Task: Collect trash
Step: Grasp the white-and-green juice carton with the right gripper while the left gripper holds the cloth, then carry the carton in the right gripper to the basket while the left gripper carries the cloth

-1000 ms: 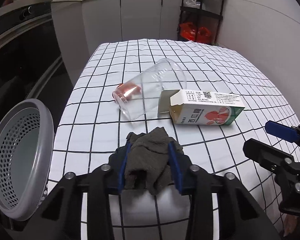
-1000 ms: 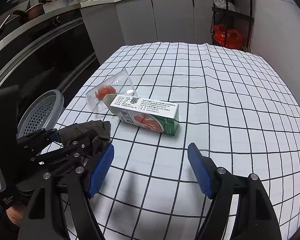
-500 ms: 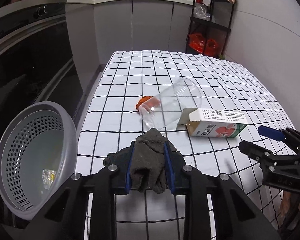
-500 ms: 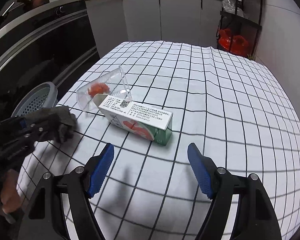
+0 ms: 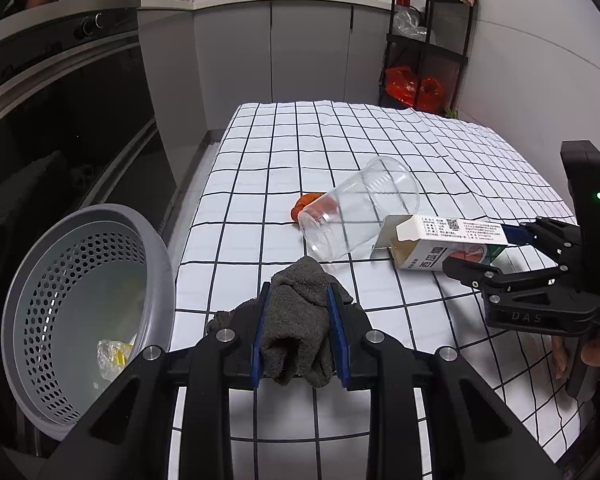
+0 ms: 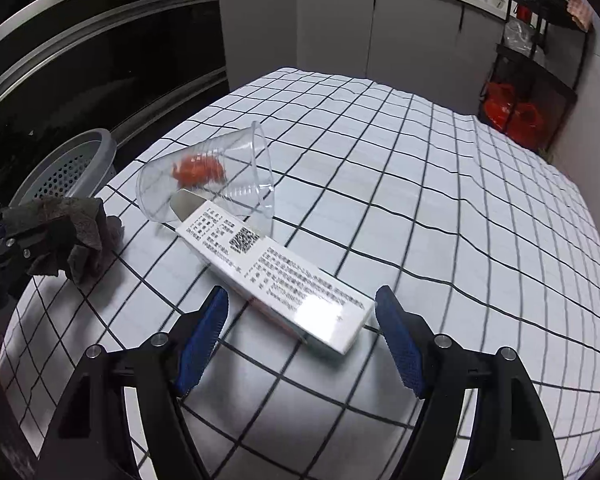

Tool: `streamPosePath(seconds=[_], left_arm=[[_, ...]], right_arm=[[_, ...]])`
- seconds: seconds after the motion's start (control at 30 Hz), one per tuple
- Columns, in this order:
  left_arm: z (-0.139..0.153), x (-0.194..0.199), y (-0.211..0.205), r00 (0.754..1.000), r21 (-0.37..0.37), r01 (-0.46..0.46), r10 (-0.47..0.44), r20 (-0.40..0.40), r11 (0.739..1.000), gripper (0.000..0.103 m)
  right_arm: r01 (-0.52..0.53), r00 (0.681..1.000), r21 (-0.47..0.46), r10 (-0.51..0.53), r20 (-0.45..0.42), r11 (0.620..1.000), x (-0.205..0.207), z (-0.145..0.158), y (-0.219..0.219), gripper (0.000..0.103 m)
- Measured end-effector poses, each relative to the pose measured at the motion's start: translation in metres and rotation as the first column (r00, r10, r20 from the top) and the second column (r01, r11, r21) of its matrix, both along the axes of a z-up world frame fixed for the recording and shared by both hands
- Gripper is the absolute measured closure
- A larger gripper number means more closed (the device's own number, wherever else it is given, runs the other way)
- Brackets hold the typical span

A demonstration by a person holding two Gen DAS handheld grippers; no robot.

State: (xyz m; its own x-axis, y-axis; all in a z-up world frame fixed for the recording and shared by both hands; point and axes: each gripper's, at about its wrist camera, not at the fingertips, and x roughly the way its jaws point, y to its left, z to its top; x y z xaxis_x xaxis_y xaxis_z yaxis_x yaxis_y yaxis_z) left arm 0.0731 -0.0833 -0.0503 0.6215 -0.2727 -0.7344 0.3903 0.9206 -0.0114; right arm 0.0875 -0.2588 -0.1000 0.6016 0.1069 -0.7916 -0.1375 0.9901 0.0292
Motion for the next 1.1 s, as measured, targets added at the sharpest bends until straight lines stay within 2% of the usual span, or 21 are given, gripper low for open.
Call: streamPosePath(seconds=[0.13, 0.23, 0.53, 0.87, 1.1], left_arm=[[0.000, 0.000, 0.002, 1.000, 0.002, -0.003, 0.003, 0.000, 1.000, 0.077], [0.002, 0.001, 0.004, 1.000, -0.003, -0.008, 0.008, 0.000, 1.000, 0.077], [0.006, 0.000, 0.013, 1.000, -0.001, -0.021, 0.021, 0.011, 1.000, 0.077], [0.017, -0.005, 0.041, 0.997, -0.015, -0.063, 0.063, 0.034, 0.998, 0.077], [0.026, -0.011, 0.068, 0.994, -0.019, -0.094, 0.095, 0.057, 0.995, 0.077]], right_arm=[[-0.023, 1.000, 0.003, 0.023, -0.001, 1.000, 0.002, -0.001, 0.008, 0.032], [-0.035, 0.999, -0.009, 0.035, -0.004, 0.999, 0.001, -0.001, 0.016, 0.045], [0.006, 1.000, -0.009, -0.006, -0.003, 1.000, -0.009, 0.003, 0.022, 0.070], [0.068, 0.998, -0.005, -0.068, 0.007, 0.998, -0.040, 0.009, 0.038, 0.072], [0.118, 0.991, 0.033, -0.120, 0.051, 0.992, -0.065, 0.025, 0.051, 0.072]])
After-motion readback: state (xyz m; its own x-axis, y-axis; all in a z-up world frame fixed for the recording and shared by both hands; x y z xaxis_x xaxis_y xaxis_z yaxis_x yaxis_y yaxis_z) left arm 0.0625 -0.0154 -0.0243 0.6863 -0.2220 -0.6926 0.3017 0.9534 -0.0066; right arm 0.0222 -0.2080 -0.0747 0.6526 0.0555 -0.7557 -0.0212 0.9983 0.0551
